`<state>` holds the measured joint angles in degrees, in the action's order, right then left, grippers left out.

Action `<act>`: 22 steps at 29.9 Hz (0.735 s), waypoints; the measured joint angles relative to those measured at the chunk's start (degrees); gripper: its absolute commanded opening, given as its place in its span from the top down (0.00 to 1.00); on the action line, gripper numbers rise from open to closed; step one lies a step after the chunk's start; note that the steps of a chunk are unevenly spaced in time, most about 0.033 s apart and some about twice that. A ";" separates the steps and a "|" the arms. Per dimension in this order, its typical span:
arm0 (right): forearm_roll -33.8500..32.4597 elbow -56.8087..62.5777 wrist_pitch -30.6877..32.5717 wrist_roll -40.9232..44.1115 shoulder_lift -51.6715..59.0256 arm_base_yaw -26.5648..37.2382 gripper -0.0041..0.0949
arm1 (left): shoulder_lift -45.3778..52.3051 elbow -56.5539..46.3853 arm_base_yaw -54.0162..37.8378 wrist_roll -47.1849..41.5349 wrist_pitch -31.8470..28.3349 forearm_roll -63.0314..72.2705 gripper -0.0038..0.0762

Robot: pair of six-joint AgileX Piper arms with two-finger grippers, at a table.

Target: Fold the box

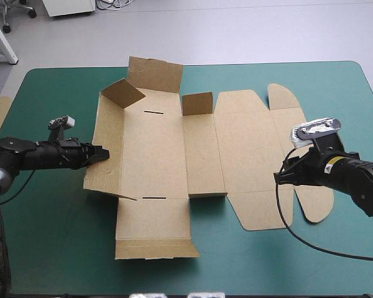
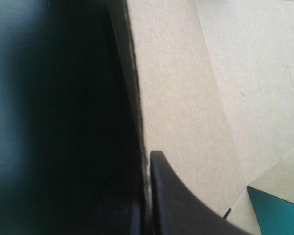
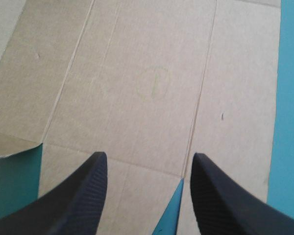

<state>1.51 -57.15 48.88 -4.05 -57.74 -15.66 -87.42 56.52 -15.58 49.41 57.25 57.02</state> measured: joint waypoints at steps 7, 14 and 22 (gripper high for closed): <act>-0.15 -0.18 -1.41 0.00 0.00 0.00 0.50 | -4.80 13.19 3.91 -0.41 3.84 -10.01 0.96; -0.22 -0.35 -1.66 0.00 0.00 0.00 0.53 | -12.01 29.48 9.80 -0.18 7.52 -16.43 0.96; -0.22 -0.46 0.08 0.05 0.00 0.00 0.54 | -21.48 45.04 15.77 -0.18 13.02 -28.59 0.96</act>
<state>1.29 -57.60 48.95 -4.00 -57.74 -15.66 -108.90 101.56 0.19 49.23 70.27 28.44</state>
